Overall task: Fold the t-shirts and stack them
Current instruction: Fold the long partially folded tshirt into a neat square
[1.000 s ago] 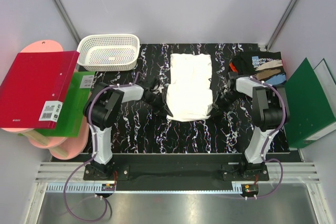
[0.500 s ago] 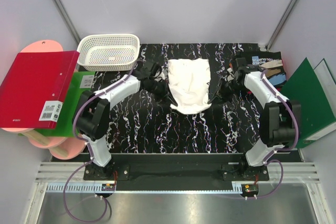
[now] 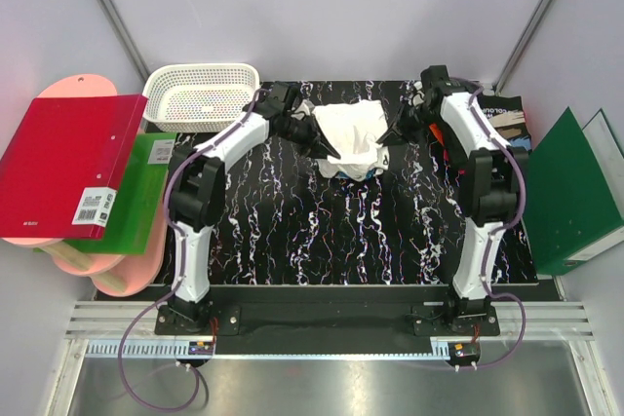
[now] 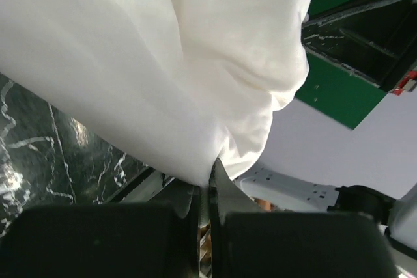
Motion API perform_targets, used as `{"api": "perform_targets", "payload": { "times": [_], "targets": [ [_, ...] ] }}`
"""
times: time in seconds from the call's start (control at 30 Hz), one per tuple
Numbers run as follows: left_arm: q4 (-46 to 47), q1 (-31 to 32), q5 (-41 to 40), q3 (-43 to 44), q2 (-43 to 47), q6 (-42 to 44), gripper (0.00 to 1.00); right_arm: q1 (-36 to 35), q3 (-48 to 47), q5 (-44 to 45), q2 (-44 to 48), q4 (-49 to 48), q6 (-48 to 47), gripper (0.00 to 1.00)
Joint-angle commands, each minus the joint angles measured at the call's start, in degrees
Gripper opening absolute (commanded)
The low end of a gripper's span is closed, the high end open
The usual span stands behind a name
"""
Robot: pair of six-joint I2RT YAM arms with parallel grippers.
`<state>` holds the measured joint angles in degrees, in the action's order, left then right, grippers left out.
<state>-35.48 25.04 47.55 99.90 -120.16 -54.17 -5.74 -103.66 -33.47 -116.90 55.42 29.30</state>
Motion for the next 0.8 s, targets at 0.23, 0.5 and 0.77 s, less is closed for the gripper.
{"api": "perform_targets", "payload": {
  "times": [0.23,0.5,0.77],
  "targets": [
    [23.21,-9.30,7.63,15.23,-9.38,-20.32,0.00,1.61,-22.36,1.22,-12.99,-1.63,4.71,0.00],
    [48.55,-10.18,5.81,21.57,-16.94,-36.95,0.00,1.96,-38.95,5.87,-20.20,-4.09,6.29,0.00],
    [62.90,-12.03,-0.25,32.55,-30.39,-50.49,0.00,2.66,-49.45,9.92,-31.80,-12.51,11.03,0.00]
  ]
}}
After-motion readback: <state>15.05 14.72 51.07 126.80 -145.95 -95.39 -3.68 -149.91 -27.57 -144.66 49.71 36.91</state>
